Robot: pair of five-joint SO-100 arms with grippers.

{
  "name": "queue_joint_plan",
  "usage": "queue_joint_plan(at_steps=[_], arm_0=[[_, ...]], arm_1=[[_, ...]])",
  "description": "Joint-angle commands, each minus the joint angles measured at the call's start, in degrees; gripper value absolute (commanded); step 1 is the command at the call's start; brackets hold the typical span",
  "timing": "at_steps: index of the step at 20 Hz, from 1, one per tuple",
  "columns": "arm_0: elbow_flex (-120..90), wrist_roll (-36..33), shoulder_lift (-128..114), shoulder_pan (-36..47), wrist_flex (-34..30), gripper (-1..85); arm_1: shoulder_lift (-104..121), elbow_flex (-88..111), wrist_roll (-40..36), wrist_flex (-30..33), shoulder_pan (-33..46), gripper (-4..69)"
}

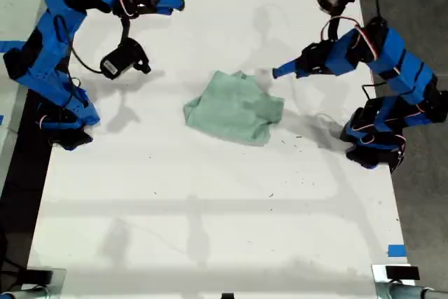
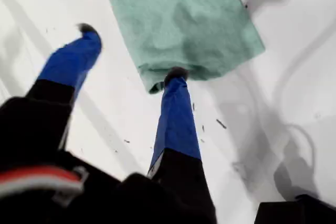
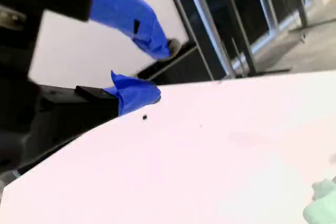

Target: Fold t shirt

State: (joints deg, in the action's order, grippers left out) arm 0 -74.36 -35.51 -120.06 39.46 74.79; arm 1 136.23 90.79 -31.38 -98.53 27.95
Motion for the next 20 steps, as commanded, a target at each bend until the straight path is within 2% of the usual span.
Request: queue_joint_plan(at_steps=[1, 2, 4, 5, 6, 7, 8, 10, 12, 13, 14, 15, 17, 19, 20], arm_0=[[-34.37, 1.41, -27.42, -6.94, -20.74, -0.3], [-49.57, 3.78, -38.41, -7.47, -28.13, -0.3], [-73.65, 8.61, -55.02, -8.09, -35.6, -0.3], [-84.29, 10.28, -61.08, -9.67, -39.73, -0.3], [-93.96, 11.51, -68.03, -11.43, -42.98, -0.3], [-102.83, 12.66, -77.7, -12.3, -42.54, -0.3], [-111.45, 14.06, -86.22, -12.92, -40.25, -0.3], [-114.43, 17.4, -82.79, -14.24, -39.99, 1.0], [-114.43, 15.73, -86.13, -13.8, -36.91, -0.3], [-114.43, 15.03, -85.69, -12.57, -35.68, -0.3], [-114.43, 14.94, -85.69, -11.51, -32.78, -0.3], [-114.43, 14.94, -85.69, -11.51, -29.97, -0.3], [-114.43, 15.73, -85.69, -11.69, -24.43, -0.2], [-114.43, 15.91, -85.78, -10.11, -17.05, 0.0], [-114.43, 11.69, -85.61, -10.28, -17.05, 0.1]], arm_1=[[18.37, 17.23, 8.17, 5.98, -10.63, -0.8], [24.61, 26.63, 10.72, 10.63, -15.82, -0.8], [37.71, 46.85, 11.16, 21.88, -22.41, -0.8], [45.62, 56.95, 11.07, 25.31, -23.73, -0.8], [55.72, 66.27, 11.16, 26.19, -25.22, -0.8], [65.48, 74.44, 11.16, 24.7, -26.1, -0.8], [64.07, 75.85, 12.66, 22.68, -27.07, -0.8], [64.78, 81.04, 14.33, 23.73, -26.81, -0.8], [64.78, 85.61, 18.02, 20.39, -21.45, -0.8], [63.72, 86.13, 15.38, 19.42, -18.19, -0.3], [64.6, 86.13, 6.94, 19.6, -15.64, 0.5], [64.69, 86.13, 3.08, 19.42, -15.12, 4.3], [64.69, 86.13, -8.61, 19.42, -15.73, 4.6], [64.69, 86.13, -12.57, 19.42, -16.08, 4.2], [64.69, 86.13, -13.89, 19.42, -16.08, 4.2]])
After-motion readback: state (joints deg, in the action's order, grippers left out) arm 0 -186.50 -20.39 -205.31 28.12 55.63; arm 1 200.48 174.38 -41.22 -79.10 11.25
